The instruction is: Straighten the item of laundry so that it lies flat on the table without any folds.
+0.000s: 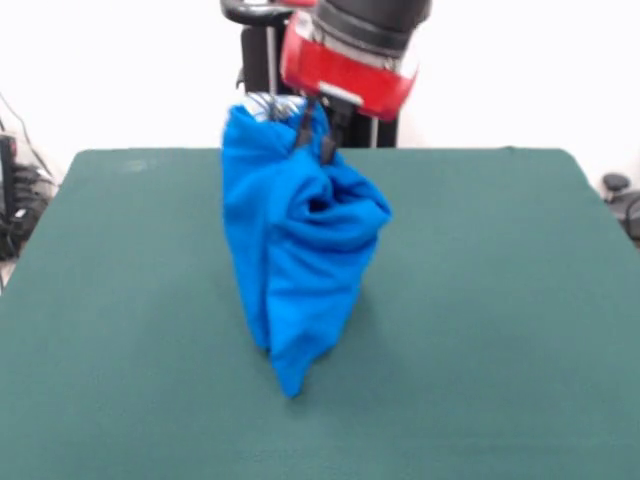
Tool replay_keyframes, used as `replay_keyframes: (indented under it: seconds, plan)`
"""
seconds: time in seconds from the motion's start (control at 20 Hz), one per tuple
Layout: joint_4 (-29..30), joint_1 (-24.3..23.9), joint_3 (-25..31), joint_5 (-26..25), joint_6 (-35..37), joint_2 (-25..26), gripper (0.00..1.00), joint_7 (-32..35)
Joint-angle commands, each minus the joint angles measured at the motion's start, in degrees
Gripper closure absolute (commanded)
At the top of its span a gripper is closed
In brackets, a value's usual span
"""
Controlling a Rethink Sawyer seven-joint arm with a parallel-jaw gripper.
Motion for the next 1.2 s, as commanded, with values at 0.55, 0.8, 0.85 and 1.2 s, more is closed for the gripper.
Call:
replay_keyframes:
  seconds: [0.55,0.8,0.85,1.2]
  plan:
    - [8.0,5.2,8.2,15.8,-2.4,11.7,1.00,29.3]
    - [11.1,3.9,12.9,20.7,-0.9,9.5,1.00,28.5]
    - [12.3,3.1,14.5,22.2,-0.5,8.8,1.00,28.1]
    - [16.7,-0.8,21.8,28.1,-0.6,5.3,1.00,23.1]
